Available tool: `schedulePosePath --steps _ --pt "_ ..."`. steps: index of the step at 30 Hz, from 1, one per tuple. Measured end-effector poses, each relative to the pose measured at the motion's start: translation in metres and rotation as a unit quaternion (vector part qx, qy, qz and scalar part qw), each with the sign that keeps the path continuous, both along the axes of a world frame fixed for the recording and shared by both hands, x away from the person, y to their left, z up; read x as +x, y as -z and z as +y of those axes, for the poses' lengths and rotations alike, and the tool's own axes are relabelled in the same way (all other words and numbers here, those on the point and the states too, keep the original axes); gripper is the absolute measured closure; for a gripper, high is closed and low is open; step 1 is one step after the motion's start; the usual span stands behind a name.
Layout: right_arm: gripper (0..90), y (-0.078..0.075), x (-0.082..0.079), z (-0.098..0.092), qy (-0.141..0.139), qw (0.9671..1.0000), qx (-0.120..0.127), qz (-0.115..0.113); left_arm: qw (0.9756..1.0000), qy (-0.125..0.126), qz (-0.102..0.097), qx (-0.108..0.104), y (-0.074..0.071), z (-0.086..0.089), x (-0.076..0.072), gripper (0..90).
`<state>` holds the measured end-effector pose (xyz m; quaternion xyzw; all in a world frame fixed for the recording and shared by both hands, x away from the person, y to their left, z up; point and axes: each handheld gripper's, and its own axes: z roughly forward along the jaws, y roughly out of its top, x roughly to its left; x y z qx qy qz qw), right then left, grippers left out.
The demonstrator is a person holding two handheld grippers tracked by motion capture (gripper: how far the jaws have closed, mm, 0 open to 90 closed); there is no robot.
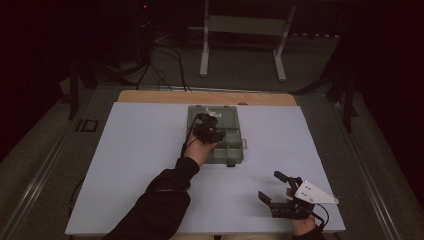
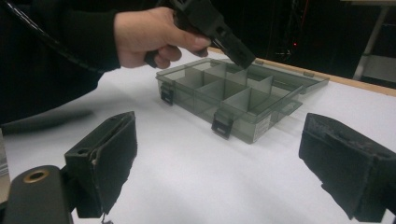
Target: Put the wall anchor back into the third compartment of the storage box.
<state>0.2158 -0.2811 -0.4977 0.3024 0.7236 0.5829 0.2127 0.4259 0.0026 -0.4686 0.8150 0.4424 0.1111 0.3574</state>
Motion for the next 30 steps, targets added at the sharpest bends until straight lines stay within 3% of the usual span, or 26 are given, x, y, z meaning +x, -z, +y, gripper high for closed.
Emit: schedulePosePath --steps 4,13,19,26,30 --pt "11.4 0.0 0.0 -0.001 -0.001 1.0 0.0 0.0 0.9999 0.012 -0.013 0.0 -0.01 0.002 -0.005 55.6" --pt "11.3 0.0 0.001 -0.004 0.006 1.0 0.004 0.001 0.9995 0.023 -0.019 -0.007 -0.02 0.006 -0.017 21.4" --pt "11.3 0.0 0.0 -0.003 0.009 1.0 0.002 0.001 0.9977 0.062 -0.014 -0.024 -0.027 0.016 -0.03 1.8" --pt "11.3 -0.001 -0.003 -0.003 0.012 0.9999 -0.001 -0.001 0.9944 0.089 -0.028 -0.049 -0.04 0.035 -0.047 0.0" --pt "11.4 -0.001 -0.004 -0.003 0.013 0.9999 -0.004 -0.002 0.9897 0.114 -0.038 -0.078 -0.045 0.053 -0.059 0.0"
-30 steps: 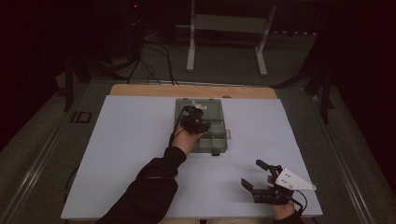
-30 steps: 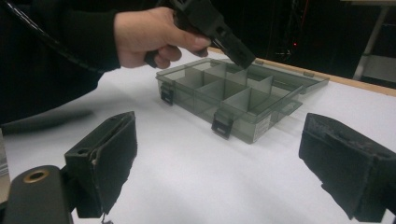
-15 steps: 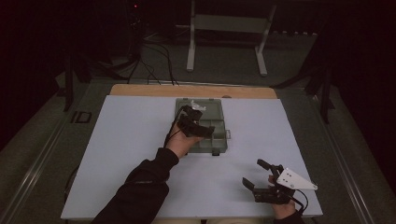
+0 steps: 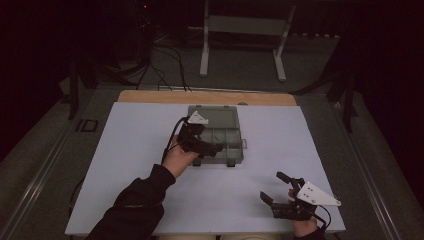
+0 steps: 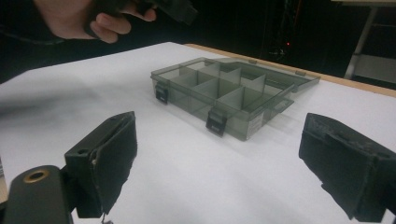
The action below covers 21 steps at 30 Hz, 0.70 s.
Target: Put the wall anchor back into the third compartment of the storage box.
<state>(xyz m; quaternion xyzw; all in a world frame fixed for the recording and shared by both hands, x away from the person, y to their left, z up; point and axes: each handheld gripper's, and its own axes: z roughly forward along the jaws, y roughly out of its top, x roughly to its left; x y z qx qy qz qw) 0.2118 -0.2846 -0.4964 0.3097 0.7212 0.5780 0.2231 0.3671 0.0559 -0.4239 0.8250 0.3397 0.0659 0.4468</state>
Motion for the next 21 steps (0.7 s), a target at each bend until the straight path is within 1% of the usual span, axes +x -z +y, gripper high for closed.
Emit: schedulePosePath --steps 2,4,6,8,11,13,14,15,17,19,21 --pt "11.3 0.0 0.0 0.0 0.001 1.0 -0.001 0.0 0.9998 0.005 -0.013 -0.011 0.0 0.007 -0.007 0.0" --pt "11.3 0.0 -0.001 0.0 0.001 1.0 0.0 0.001 0.9996 0.012 -0.02 -0.017 0.0 0.014 -0.012 0.0" --pt "11.3 0.0 -0.001 0.0 0.002 1.0 -0.001 0.002 0.9991 0.022 -0.022 -0.029 0.001 0.021 -0.019 0.0" --pt "11.4 0.0 -0.002 0.0 0.002 1.0 -0.001 0.003 0.9984 0.033 -0.028 -0.036 0.001 0.028 -0.025 0.0" --pt "11.3 0.0 -0.002 0.0 0.002 1.0 -0.001 0.002 0.9974 0.045 -0.032 -0.047 0.004 0.037 -0.036 0.0" --pt "11.3 0.001 -0.002 0.0 0.002 1.0 -0.002 0.002 0.9971 0.047 -0.037 -0.047 0.005 0.043 -0.043 0.0" --pt "11.3 0.001 -0.002 0.0 0.002 1.0 -0.002 0.002 0.9971 0.047 -0.037 -0.047 0.005 0.043 -0.043 0.0" --pt "11.3 0.001 -0.001 0.0 0.002 1.0 -0.001 0.003 0.9968 0.053 -0.041 -0.045 0.007 0.048 -0.05 0.0" --pt "11.4 0.001 -0.001 0.0 0.002 1.0 -0.002 0.003 0.9966 0.054 -0.044 -0.044 0.008 0.051 -0.055 0.0" --pt "11.3 0.001 -0.002 0.0 0.001 1.0 -0.002 0.002 0.996 0.056 -0.048 -0.051 0.01 0.057 -0.061 0.0" --pt "11.3 0.001 -0.001 0.0 0.002 1.0 -0.001 0.002 0.9957 0.054 -0.048 -0.057 0.013 0.065 -0.067 0.0"
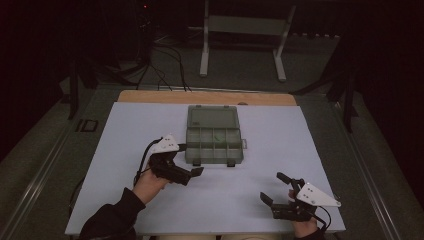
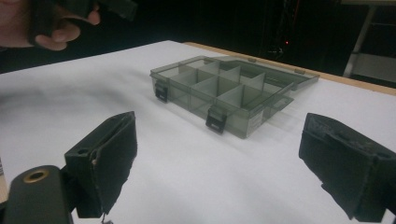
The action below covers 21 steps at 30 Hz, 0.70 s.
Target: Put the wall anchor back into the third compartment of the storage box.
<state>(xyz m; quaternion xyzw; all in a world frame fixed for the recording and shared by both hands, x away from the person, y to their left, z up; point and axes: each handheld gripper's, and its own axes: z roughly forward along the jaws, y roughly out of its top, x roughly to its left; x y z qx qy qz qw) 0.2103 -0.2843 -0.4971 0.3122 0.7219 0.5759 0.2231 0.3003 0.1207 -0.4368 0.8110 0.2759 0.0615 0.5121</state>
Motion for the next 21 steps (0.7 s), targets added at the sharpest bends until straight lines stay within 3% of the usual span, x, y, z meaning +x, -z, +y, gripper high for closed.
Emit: schedulePosePath --steps 9,17,21 --pt "11.3 0.0 0.0 0.001 -0.001 1.0 -0.001 0.001 0.9999 -0.004 -0.01 0.0 0.015 0.023 -0.023 0.0" --pt "11.3 0.001 0.0 0.002 -0.001 1.0 -0.003 0.001 0.9998 -0.015 0.006 -0.008 0.04 0.045 -0.035 0.0" --pt "11.4 0.001 0.0 0.002 -0.001 1.0 -0.003 0.001 0.9996 -0.021 0.018 0.001 0.051 0.055 -0.038 0.0"
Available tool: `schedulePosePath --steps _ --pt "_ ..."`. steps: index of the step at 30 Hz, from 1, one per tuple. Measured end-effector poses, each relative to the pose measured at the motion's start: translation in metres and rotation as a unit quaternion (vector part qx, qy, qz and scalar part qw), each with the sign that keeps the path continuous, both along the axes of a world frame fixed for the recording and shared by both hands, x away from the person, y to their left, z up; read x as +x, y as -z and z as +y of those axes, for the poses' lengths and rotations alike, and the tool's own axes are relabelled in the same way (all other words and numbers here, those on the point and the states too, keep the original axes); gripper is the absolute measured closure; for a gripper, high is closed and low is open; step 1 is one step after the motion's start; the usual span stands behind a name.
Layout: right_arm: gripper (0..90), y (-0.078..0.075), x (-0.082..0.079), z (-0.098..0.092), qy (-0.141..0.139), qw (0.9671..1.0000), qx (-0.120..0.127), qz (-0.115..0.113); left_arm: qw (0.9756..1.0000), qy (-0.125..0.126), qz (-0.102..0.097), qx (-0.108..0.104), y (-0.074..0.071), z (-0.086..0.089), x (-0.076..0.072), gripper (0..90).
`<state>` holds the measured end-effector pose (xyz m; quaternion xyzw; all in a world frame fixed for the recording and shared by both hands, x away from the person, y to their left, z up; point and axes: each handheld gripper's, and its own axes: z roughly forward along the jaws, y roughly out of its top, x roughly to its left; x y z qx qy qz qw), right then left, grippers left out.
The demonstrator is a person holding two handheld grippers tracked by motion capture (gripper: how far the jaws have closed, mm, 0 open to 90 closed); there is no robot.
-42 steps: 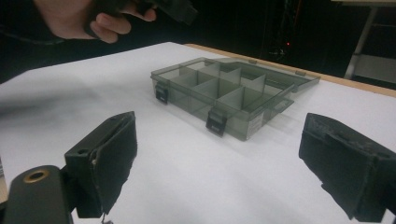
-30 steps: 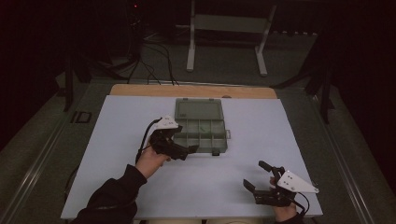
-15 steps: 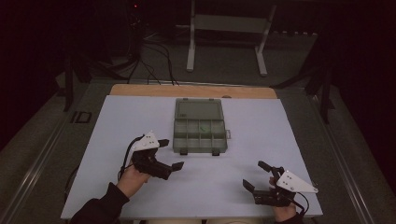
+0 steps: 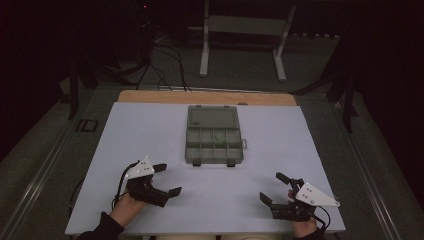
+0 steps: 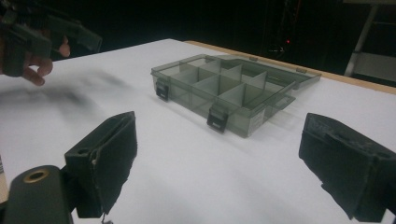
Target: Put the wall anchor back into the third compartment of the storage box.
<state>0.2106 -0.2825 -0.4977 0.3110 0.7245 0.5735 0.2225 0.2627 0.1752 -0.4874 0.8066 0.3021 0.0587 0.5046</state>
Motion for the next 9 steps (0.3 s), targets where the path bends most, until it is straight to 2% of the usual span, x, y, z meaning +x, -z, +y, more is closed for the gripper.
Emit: schedulePosePath --steps 7,9 --pt "11.3 -0.0006 0.0005 0.0006 -0.002 1.0 -0.001 -0.001 0.9998 -0.014 0.012 0.0 0.0104 0.0099 -0.0021 0.0" --pt "11.3 -0.0007 0.0012 0.0013 -0.003 1.0 -0.001 -0.002 0.9999 -0.016 0.006 -0.001 0.01 0.0112 -0.0033 0.0"
